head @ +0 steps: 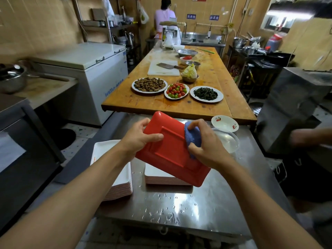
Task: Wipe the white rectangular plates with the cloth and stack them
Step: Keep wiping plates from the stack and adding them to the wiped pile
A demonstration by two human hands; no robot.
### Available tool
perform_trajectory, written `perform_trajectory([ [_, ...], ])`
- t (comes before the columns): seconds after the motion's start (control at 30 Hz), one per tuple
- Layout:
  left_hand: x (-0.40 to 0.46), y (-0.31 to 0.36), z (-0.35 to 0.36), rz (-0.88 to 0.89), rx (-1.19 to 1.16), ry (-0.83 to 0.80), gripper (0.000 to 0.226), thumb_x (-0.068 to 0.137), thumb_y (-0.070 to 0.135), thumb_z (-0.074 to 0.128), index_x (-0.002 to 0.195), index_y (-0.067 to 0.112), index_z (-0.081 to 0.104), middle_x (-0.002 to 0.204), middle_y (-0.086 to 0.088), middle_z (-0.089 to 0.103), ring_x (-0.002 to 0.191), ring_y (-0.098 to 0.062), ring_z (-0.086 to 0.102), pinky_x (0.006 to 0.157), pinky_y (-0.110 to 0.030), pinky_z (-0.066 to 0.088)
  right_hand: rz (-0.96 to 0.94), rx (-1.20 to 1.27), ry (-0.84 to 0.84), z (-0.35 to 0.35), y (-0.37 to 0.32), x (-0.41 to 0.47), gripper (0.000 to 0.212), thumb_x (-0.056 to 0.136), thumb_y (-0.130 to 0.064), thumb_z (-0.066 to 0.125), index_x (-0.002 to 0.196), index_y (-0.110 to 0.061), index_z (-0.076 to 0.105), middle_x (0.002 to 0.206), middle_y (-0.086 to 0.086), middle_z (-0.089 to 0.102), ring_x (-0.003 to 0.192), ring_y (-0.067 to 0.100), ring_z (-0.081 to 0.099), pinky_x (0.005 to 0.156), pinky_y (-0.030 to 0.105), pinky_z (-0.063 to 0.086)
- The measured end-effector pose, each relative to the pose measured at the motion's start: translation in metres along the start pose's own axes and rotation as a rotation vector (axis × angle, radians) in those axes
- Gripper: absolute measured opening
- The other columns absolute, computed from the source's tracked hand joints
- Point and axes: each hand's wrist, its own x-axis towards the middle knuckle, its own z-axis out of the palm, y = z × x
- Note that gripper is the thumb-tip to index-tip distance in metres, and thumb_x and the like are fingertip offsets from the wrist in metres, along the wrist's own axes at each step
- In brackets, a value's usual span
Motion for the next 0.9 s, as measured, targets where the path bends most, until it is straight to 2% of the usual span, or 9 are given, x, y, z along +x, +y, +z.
perform_trajectory([
  [0.07,-0.002,0.000,-0.002,-0.017,-0.073,0.028,0.050,0.059,0.020,0.077,0.103,0.011,0.055,0.086,-0.005,0.070,0.081,-0.024,0.070,0.065,-0.035,0.058,-0.032,-0.069,0.028,0.001,0.003,0.000,0.039,0.075,-0.012,0.063,0.111,-0.020,0.049,0.105,-0.009,0.048,0.096,0.016,0.050,0.080,0.035,0.043],
  [0.2,-0.004,-0.005,-0.006,-0.071,-0.196,0.125,0.036,0.057,0.018,0.075,0.088,0.018,0.056,0.082,-0.005,0.070,0.071,-0.021,0.069,0.060,-0.032,0.055,0.030,-0.075,0.093,-0.002,0.018,-0.010,0.047,0.075,-0.025,0.051,0.121,-0.018,0.049,0.116,0.000,0.050,0.101,0.013,0.042,0.083,0.030,0.037],
  [0.33,-0.002,-0.016,-0.002,-0.188,-0.310,0.227,0.019,0.076,0.009,0.070,0.087,0.017,0.057,0.079,-0.006,0.070,0.065,-0.020,0.068,0.057,-0.034,0.056,0.038,-0.054,0.080,-0.003,0.022,-0.015,0.051,0.081,-0.025,0.044,0.131,-0.014,0.041,0.142,0.003,0.035,0.125,0.014,0.034,0.106,0.032,0.030],
  [0.43,0.002,-0.018,-0.001,-0.298,-0.425,0.285,0.013,0.083,0.012,0.066,0.091,0.019,0.058,0.074,-0.006,0.072,0.070,-0.025,0.068,0.057,-0.039,0.055,0.011,-0.065,0.041,0.003,0.021,-0.024,0.052,0.087,-0.024,0.043,0.138,-0.021,0.035,0.156,-0.003,0.012,0.134,-0.003,0.011,0.108,0.011,0.010],
  [0.5,0.004,-0.017,-0.004,-0.355,-0.490,0.305,0.011,0.085,0.017,0.065,0.094,0.020,0.060,0.074,-0.008,0.073,0.076,-0.029,0.067,0.063,-0.045,0.052,-0.040,-0.067,0.029,0.008,0.024,-0.034,0.055,0.088,-0.014,0.050,0.140,-0.021,0.033,0.156,-0.008,0.008,0.132,-0.014,0.004,0.105,0.004,0.006],
  [0.6,0.005,-0.016,-0.003,-0.436,-0.522,0.303,0.019,0.082,0.023,0.068,0.099,0.017,0.063,0.077,-0.011,0.073,0.080,-0.032,0.067,0.067,-0.048,0.051,-0.052,-0.099,0.060,0.013,0.028,-0.044,0.059,0.086,-0.004,0.056,0.140,-0.018,0.036,0.152,-0.014,0.005,0.132,-0.010,0.010,0.108,0.013,0.015],
  [0.73,0.004,-0.016,0.009,-0.459,-0.557,0.314,0.027,0.082,0.026,0.068,0.107,0.018,0.061,0.081,-0.011,0.073,0.076,-0.031,0.067,0.059,-0.046,0.051,-0.063,-0.319,0.120,0.020,0.024,-0.040,0.051,0.084,-0.012,0.055,0.134,-0.010,0.046,0.152,0.009,0.027,0.137,0.029,0.024,0.112,0.037,0.019],
  [0.8,0.003,-0.015,0.017,-0.444,-0.584,0.319,0.025,0.085,0.026,0.066,0.107,0.016,0.060,0.089,-0.013,0.070,0.079,-0.032,0.066,0.061,-0.048,0.050,-0.067,-0.396,0.090,0.026,0.016,-0.039,0.051,0.083,-0.020,0.050,0.133,-0.010,0.048,0.150,0.012,0.032,0.138,0.034,0.023,0.114,0.041,0.016],
  [0.9,0.001,-0.015,0.027,-0.418,-0.610,0.334,0.025,0.088,0.024,0.062,0.109,0.011,0.058,0.101,-0.017,0.067,0.089,-0.035,0.064,0.076,-0.054,0.049,-0.099,-0.385,0.030,0.043,0.000,-0.040,0.052,0.082,-0.025,0.049,0.131,-0.009,0.050,0.147,0.014,0.037,0.137,0.037,0.028,0.113,0.047,0.022],
])
